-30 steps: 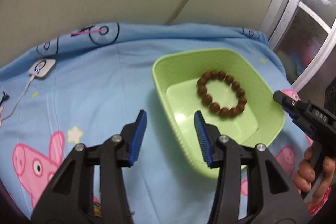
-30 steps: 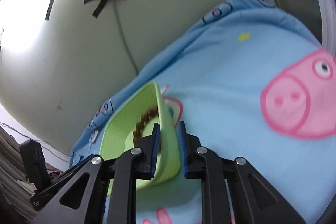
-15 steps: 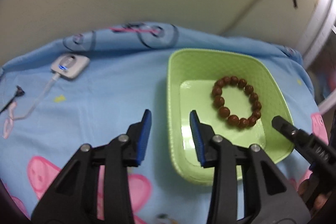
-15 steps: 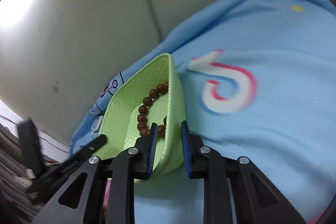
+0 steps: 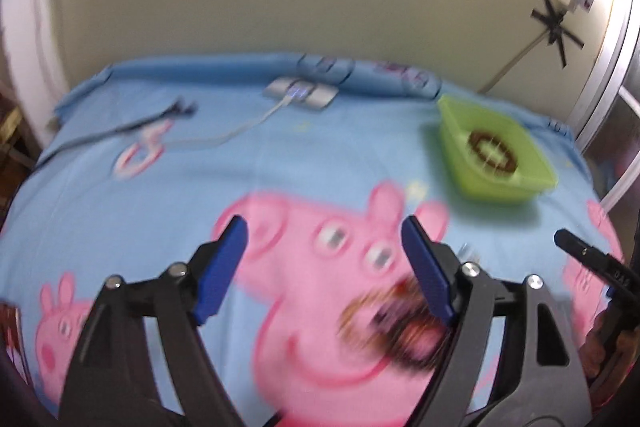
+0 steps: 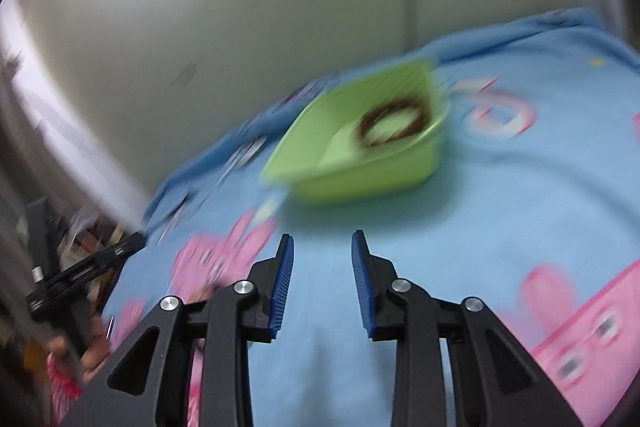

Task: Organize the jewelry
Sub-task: 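Grasp a purple bead bracelet from the jewelry pile with the right gripper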

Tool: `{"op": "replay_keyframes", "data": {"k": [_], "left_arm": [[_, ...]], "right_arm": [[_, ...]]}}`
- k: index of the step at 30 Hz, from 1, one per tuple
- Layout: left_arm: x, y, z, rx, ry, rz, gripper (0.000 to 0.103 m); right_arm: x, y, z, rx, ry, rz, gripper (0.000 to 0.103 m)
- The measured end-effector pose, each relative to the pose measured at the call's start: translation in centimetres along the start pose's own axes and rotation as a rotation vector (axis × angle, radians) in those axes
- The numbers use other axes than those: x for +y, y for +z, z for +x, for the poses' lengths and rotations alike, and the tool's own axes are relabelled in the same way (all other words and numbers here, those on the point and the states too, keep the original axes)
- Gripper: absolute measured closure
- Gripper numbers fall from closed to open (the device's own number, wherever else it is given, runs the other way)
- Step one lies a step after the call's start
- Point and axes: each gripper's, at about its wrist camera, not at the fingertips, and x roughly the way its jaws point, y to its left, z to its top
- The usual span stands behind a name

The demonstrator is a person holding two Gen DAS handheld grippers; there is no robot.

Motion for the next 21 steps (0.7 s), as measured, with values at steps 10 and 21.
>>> {"op": "replay_keyframes", "data": {"k": [10, 21], "left_arm": [[0.2, -6.5, -2.7, -0.054, -0.124, 0.053, 0.027], [-2.0, -7.2, 1.7, 0.1, -0.19, 0.122, 0.095]], "right_arm": [[8.7, -3.3, 5.3, 0.172, 0.025, -0.217, 0.088], [8.8, -3.0, 5.9, 0.164, 0.023, -0.251, 0.103]]}}
